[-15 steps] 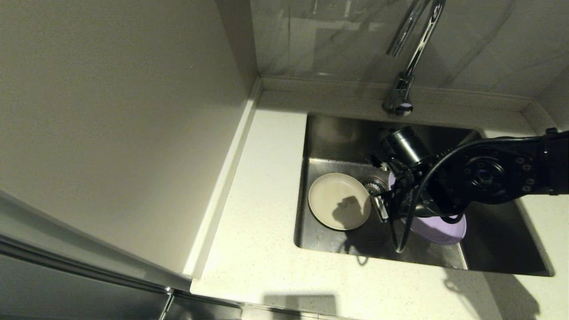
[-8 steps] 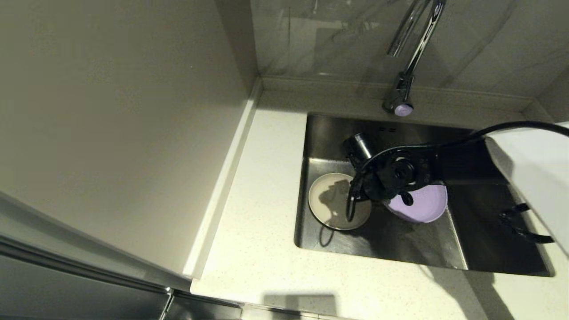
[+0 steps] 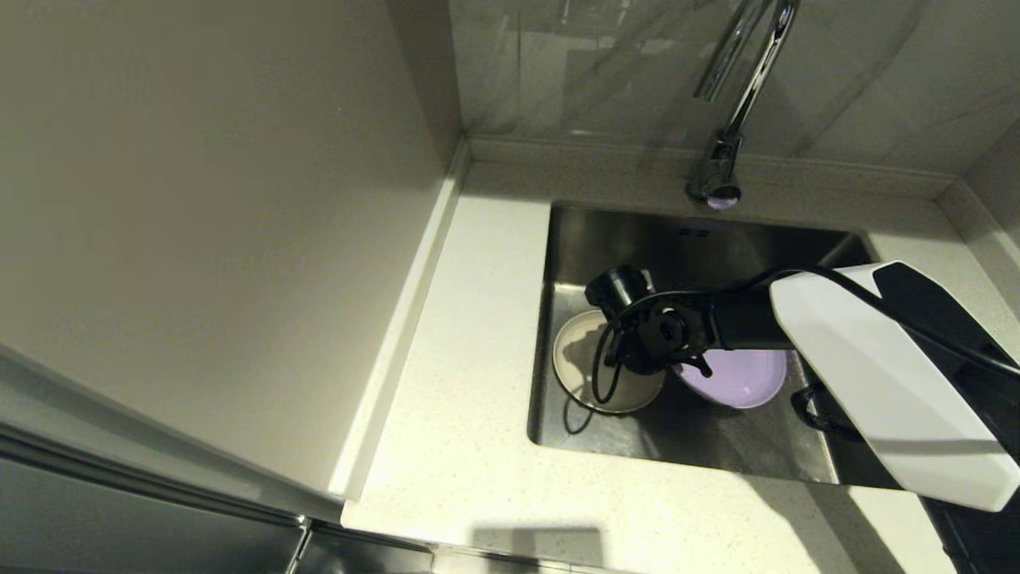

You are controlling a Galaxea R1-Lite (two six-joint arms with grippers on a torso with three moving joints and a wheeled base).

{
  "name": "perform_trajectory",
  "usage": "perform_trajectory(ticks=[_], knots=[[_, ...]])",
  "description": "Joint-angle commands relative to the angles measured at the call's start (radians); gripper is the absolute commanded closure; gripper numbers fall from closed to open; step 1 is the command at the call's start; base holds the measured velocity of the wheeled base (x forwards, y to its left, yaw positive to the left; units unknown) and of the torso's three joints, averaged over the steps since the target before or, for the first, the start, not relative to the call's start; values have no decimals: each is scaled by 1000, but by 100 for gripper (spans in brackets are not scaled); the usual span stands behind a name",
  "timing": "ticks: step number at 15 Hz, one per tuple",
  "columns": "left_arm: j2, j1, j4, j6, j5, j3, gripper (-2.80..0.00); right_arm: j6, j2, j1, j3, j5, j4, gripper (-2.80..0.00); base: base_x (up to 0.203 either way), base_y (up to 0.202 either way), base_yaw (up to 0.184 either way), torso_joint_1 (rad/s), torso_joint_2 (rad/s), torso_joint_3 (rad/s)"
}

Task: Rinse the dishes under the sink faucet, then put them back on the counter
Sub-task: Put a plate into the sink, then turn on the faucet

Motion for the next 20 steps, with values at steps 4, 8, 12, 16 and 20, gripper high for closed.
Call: perform_trajectory(ticks=[4,8,12,16,20], knots=[[-3,0,-1,-1,1,0,0,2,0,-4,-13,-8,4,-280,0,0,0,0,0,0],[-3,0,-1,-1,1,0,0,24,-177,-7,-1,1,187,-280,0,0,0,0,0,0],[-3,0,-1,-1,1,0,0,99,-458,-52,-19,12,847,-280,0,0,0,0,0,0],[-3,0,-1,-1,1,0,0,198,-601,-151,-33,31,1007,-280,0,0,0,0,0,0],[-3,0,-1,0,1,0,0,275,-614,-176,-24,133,788,0,0,0,0,0,0,0]])
